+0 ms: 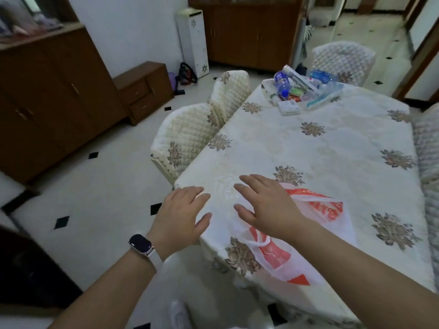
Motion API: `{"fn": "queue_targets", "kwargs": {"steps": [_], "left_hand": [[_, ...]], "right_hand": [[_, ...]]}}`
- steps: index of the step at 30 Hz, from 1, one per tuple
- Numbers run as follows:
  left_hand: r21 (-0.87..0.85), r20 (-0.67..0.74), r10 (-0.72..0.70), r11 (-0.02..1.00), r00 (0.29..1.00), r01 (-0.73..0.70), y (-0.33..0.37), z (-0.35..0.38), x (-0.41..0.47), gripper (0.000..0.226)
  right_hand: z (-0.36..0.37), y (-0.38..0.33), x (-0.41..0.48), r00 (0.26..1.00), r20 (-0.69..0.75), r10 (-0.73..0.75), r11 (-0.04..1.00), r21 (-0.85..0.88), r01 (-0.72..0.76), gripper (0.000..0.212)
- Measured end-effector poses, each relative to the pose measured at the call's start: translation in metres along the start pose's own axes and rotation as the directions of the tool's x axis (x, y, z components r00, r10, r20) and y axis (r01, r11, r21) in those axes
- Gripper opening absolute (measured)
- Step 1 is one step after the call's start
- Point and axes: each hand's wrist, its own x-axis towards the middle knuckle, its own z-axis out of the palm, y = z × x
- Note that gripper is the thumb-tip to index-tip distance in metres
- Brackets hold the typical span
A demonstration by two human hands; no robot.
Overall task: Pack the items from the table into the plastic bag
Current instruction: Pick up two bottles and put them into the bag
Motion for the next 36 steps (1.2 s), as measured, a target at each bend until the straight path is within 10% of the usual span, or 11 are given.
{"fn": "queue_targets", "kwargs": {"steps": [19,36], "left_hand": [[0.018,-0.109,-0.206,0.978,0.973,0.209,-0.386,-0.027,-0.016,0.045],[0.172,0.001,-0.343,0.925,0.939,0.338,-0.612,-0.031,0.095,0.047]], "right_hand": [[0.126,-0.2,0.343,0.982,0.083,-0.171,0.985,-0.017,0.173,0.052],[0.25,-0.22,0.608,0.955,0.018,-0.295,0.948,0.132,0.29,0.053]]}}
